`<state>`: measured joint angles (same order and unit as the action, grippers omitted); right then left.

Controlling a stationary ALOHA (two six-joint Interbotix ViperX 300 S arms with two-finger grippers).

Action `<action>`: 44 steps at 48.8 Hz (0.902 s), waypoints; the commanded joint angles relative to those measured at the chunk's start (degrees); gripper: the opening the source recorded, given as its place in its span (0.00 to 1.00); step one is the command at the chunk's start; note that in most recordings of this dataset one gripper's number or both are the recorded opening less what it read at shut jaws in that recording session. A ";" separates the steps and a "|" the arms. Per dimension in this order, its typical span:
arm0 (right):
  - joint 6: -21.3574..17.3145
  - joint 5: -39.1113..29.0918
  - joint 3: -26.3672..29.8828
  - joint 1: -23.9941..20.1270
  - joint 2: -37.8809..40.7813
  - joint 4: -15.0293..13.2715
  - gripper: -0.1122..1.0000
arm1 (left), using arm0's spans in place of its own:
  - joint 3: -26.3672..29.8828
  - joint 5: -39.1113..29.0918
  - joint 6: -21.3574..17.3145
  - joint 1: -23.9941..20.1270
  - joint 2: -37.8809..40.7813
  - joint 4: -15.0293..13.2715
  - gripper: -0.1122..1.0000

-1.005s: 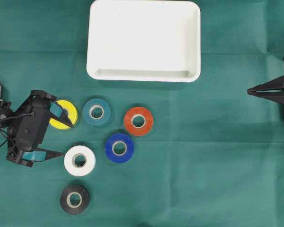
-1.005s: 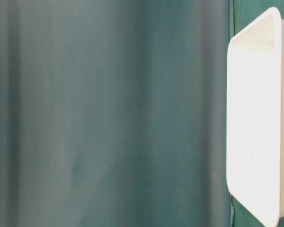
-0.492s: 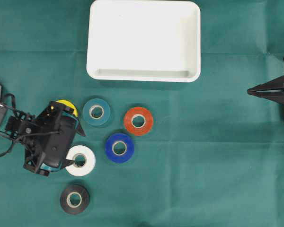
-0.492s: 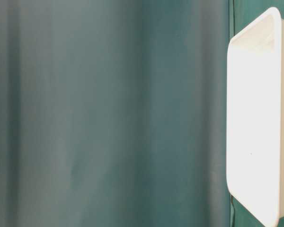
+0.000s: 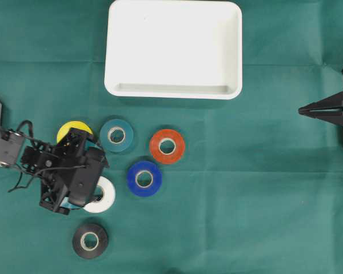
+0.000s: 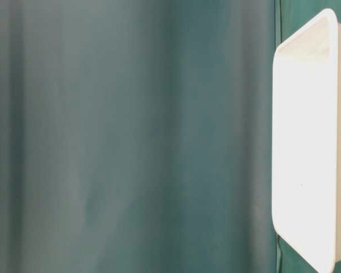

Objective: Put the tape into the white case with the left arm.
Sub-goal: 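Lower the left gripper into the white tape roll's core and grip it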

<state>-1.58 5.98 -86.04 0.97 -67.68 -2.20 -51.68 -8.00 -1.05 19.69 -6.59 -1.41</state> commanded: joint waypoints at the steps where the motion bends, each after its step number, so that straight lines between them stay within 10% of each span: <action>1: -0.09 0.26 0.70 0.09 0.79 0.00 0.01 | 1.05 1.23 0.00 0.18 1.32 0.18 0.95; 22: -0.09 0.26 0.35 0.09 0.88 -0.09 0.01 | 1.23 2.29 0.09 0.18 5.54 0.18 0.89; 36: -0.09 0.26 0.44 0.09 0.79 -0.09 0.01 | 1.49 2.29 0.35 0.18 5.45 0.09 0.34; 44: -0.09 0.26 0.35 0.00 0.79 -0.09 0.01 | 1.49 2.29 0.53 0.18 5.36 0.09 0.34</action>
<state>-1.58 6.06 -86.57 0.88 -67.59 -2.20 -51.15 -6.06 -0.79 19.78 -0.44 -1.41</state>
